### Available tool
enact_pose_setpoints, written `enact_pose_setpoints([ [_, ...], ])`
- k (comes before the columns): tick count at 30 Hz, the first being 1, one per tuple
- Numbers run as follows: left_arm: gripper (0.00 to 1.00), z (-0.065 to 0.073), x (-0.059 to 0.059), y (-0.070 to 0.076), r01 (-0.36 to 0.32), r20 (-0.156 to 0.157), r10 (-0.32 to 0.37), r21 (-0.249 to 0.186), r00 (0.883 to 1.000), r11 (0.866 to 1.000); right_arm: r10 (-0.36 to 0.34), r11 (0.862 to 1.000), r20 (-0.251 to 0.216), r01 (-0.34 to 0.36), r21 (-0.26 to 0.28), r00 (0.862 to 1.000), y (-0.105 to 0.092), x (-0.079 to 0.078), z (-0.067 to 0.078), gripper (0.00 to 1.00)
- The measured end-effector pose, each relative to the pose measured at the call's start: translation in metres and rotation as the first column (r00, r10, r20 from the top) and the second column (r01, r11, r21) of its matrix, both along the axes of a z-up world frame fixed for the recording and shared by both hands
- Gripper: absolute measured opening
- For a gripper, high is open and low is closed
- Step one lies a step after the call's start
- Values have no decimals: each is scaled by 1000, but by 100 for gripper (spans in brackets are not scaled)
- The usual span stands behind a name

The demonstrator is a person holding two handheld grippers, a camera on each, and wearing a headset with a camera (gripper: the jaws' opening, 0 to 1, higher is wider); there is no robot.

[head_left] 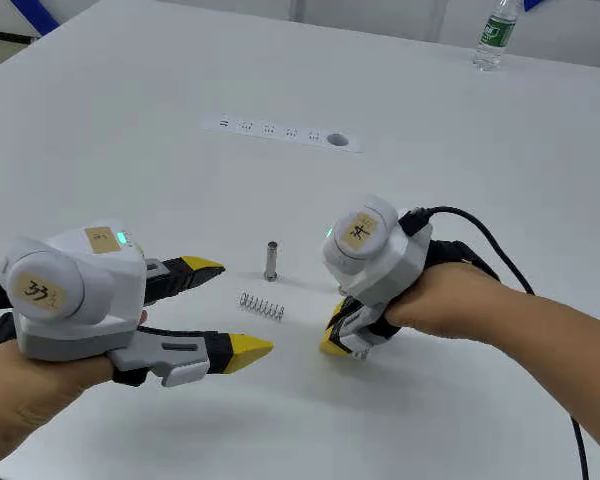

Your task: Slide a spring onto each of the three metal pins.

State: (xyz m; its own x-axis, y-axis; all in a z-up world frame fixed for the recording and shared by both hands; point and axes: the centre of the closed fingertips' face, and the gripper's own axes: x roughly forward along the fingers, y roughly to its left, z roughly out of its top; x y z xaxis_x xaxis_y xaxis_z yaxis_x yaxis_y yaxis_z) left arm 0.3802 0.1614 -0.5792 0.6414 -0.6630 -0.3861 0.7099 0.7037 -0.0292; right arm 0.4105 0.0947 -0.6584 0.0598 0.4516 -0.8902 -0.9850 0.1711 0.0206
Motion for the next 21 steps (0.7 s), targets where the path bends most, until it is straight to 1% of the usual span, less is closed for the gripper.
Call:
enact_pose_setpoints([
  [6,62,-2,0,-12,25,-12,-25,-11,1000,1000,-51,997,27,50,56,998,-8,6,20,12],
  [9,62,-2,-1,-20,46,-12,-46,-11,999,999,-88,991,33,84,108,996,-8,8,33,12],
  [12,61,-2,-1,-27,64,-13,-65,-11,998,998,-115,983,38,108,150,993,-8,9,45,12],
  [15,60,0,-1,-34,79,-12,-79,-17,997,997,-147,968,36,136,209,989,-5,10,60,12],
  [17,59,1,0,-38,86,-11,-86,-17,996,996,-168,953,20,157,260,986,0,9,71,12],
  [18,58,2,1,-39,88,-11,-88,-20,996,996,-181,942,8,171,290,983,3,9,78,12],
  [19,57,3,1,-41,90,-11,-90,-25,996,996,-183,936,-3,176,305,983,4,8,82,12],
  [21,55,4,2,-43,91,-12,-92,-31,996,995,-187,925,-9,179,334,982,7,6,91,12],
])
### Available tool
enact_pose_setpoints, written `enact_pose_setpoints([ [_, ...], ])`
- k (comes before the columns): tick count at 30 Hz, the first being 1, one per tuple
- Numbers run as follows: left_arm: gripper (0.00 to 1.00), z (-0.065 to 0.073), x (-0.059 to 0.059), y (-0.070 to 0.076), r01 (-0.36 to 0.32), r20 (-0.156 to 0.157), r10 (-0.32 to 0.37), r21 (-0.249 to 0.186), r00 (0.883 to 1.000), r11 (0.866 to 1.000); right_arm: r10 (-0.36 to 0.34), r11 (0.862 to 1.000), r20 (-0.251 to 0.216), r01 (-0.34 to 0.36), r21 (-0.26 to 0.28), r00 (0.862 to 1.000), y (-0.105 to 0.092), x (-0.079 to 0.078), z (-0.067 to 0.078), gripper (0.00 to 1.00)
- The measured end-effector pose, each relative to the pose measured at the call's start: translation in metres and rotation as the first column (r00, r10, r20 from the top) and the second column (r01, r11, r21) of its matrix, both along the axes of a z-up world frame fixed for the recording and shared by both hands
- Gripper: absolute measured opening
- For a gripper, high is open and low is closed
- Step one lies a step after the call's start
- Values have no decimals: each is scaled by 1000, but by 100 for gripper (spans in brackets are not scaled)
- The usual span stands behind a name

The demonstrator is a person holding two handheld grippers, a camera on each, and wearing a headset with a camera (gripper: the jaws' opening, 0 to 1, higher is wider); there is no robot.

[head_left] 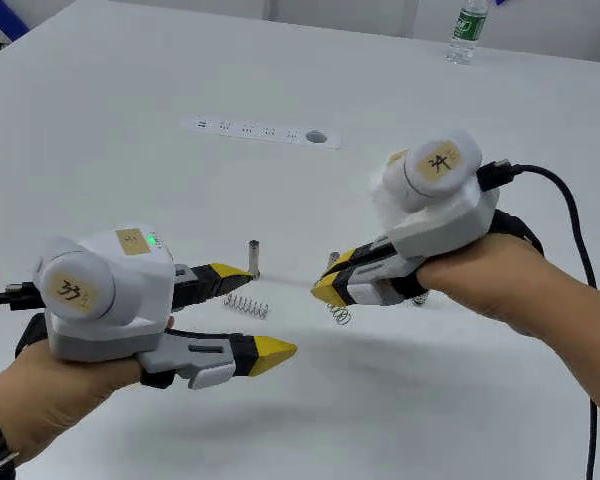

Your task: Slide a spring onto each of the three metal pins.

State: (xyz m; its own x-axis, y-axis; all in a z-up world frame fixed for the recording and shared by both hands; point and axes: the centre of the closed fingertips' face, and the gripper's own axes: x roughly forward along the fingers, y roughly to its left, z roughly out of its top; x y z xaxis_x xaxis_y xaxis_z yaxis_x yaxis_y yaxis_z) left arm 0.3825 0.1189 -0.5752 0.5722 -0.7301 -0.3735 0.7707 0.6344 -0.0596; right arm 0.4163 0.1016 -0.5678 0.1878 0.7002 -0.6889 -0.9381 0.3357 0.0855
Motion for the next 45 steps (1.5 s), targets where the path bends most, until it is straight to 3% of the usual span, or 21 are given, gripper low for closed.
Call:
enact_pose_setpoints([
  [12,40,13,2,-13,1,-23,-3,-88,1000,996,1,991,-22,2,134,1000,22,-15,30,12],
  [20,30,18,5,-19,-4,-24,1,-114,1000,993,11,983,-36,-4,182,999,30,-18,36,12],
  [24,24,21,7,-21,-12,-31,8,-141,999,990,16,980,-47,-7,198,999,33,-22,39,12],
  [30,14,21,8,-18,-16,-28,12,-144,1000,989,25,979,-48,-15,202,999,34,-24,42,12],
  [41,12,22,10,-5,-37,-11,35,-135,999,990,31,981,-34,-24,195,999,27,-24,47,11],
  [45,12,21,10,-7,-31,-7,31,-126,1000,991,32,982,-34,-25,190,999,27,-23,45,11],
])
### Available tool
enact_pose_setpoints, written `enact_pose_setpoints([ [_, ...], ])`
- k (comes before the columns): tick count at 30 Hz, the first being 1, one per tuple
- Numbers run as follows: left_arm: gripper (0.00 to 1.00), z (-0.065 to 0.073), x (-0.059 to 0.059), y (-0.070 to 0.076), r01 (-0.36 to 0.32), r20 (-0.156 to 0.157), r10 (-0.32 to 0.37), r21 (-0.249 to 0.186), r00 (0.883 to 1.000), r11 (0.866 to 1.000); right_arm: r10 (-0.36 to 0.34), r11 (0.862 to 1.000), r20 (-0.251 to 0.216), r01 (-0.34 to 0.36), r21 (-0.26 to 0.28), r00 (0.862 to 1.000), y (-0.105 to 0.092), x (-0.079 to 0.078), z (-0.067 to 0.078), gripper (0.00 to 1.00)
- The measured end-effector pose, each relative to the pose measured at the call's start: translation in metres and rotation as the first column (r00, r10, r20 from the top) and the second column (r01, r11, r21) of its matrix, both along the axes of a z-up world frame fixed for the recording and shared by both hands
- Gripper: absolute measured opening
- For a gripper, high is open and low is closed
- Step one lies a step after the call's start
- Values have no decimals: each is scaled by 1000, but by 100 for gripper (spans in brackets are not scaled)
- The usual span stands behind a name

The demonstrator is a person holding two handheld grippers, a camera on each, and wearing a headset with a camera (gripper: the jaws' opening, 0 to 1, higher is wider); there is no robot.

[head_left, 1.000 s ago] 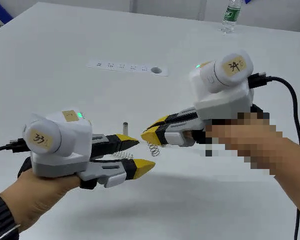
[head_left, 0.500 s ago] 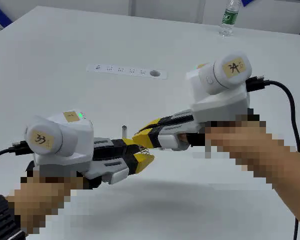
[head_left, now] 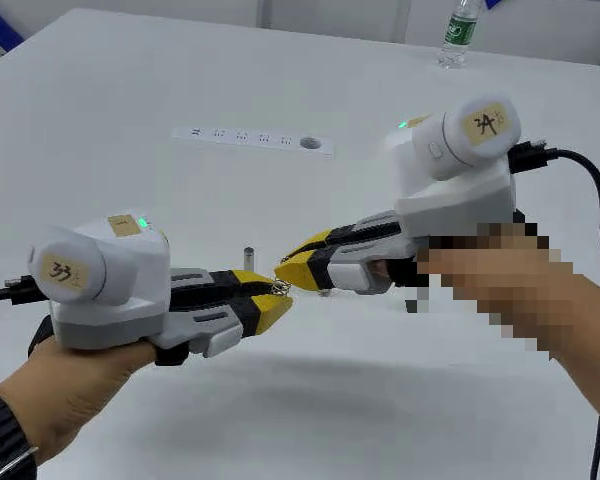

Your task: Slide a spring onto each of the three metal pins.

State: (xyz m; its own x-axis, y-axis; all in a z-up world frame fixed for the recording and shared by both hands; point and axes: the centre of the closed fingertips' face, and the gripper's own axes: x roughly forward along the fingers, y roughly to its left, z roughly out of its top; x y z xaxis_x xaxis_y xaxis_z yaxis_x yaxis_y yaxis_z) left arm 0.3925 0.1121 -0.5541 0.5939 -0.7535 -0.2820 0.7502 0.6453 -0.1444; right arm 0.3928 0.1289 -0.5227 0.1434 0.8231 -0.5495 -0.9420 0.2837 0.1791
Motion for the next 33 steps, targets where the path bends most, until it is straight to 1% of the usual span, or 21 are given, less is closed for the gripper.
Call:
enact_pose_setpoints([
  [3,13,0,0,-1,4,7,-4,5,1000,1000,4,1000,6,-4,-1,1000,2,0,1,11],
  [5,18,0,1,0,-1,11,1,11,1000,1000,4,1000,9,-4,-1,1000,2,1,2,11],
  [7,21,0,1,2,-2,13,2,12,1000,1000,4,1000,14,-4,-2,1000,2,3,3,11],
  [10,24,0,1,8,-8,19,8,19,1000,1000,1,1000,22,-1,-10,1000,-1,7,4,11],
  [14,30,-1,1,17,-26,19,25,26,1000,999,-7,1000,37,7,-21,999,-5,13,7,11],
  [20,38,-3,1,33,-60,22,59,38,998,997,-22,999,69,25,-44,997,-15,26,10,11],
  [25,45,-6,2,45,-80,39,77,78,996,994,-40,997,95,46,-61,995,-23,38,15,11],
  [27,47,-8,1,48,-85,39,82,86,996,993,-49,996,112,57,-70,992,-27,44,17,11],
  [31,51,-10,1,54,-99,41,95,96,995,990,-71,993,130,82,-84,989,-33,55,18,11],
  [33,53,-10,1,57,-107,41,103,98,994,989,-84,990,145,99,-100,986,-36,61,15,11],
])
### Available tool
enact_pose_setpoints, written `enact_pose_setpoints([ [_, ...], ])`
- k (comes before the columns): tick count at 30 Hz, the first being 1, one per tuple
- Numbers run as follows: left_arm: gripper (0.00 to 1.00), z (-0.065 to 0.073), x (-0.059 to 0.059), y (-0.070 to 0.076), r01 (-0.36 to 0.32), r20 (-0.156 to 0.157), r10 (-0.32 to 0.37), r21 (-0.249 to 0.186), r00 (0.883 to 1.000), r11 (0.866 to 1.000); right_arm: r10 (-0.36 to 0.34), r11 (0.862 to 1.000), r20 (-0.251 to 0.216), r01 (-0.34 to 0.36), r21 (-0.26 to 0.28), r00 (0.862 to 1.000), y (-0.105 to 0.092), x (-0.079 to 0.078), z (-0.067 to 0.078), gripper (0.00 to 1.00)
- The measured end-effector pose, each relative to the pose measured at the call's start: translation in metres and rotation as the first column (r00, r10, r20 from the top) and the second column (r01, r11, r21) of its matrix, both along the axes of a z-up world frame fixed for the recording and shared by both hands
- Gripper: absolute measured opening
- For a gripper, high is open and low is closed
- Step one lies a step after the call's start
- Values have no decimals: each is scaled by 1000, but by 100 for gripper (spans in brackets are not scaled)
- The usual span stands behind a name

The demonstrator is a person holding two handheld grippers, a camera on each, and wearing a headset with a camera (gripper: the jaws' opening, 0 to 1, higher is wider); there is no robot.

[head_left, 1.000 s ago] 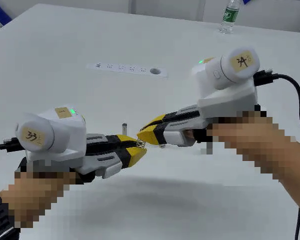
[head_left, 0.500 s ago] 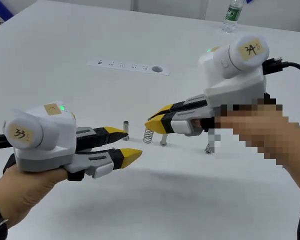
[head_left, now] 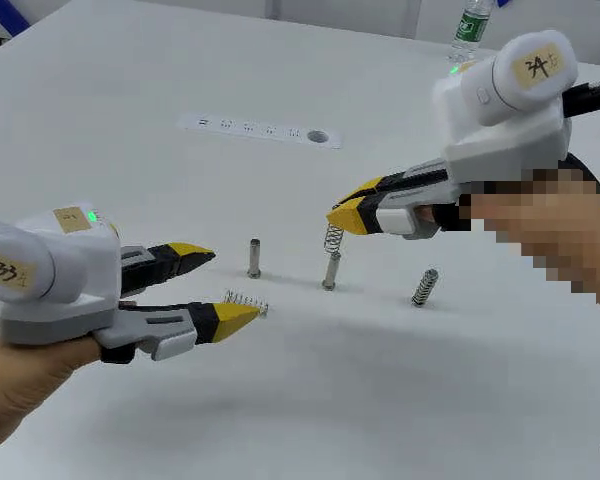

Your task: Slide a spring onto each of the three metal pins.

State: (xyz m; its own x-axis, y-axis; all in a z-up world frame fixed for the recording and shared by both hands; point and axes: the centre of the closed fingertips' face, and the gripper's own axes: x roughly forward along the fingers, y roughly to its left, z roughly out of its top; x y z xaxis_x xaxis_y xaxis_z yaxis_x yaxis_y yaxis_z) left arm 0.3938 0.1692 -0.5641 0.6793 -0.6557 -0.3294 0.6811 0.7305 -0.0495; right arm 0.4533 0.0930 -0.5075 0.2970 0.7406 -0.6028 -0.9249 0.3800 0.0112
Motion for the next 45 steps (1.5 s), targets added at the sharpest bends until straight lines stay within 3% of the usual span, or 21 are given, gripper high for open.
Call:
enact_pose_setpoints([
  [10,60,1,1,8,-23,4,23,0,1000,1000,-62,998,14,62,-20,998,-6,24,-18,11],
  [20,62,1,1,9,-27,1,27,1,1000,1000,-97,995,4,97,-12,995,-7,34,-40,12],
  [45,60,-1,0,11,-29,-13,29,-6,999,1000,-109,994,-28,108,-17,994,-5,36,-56,12],
])
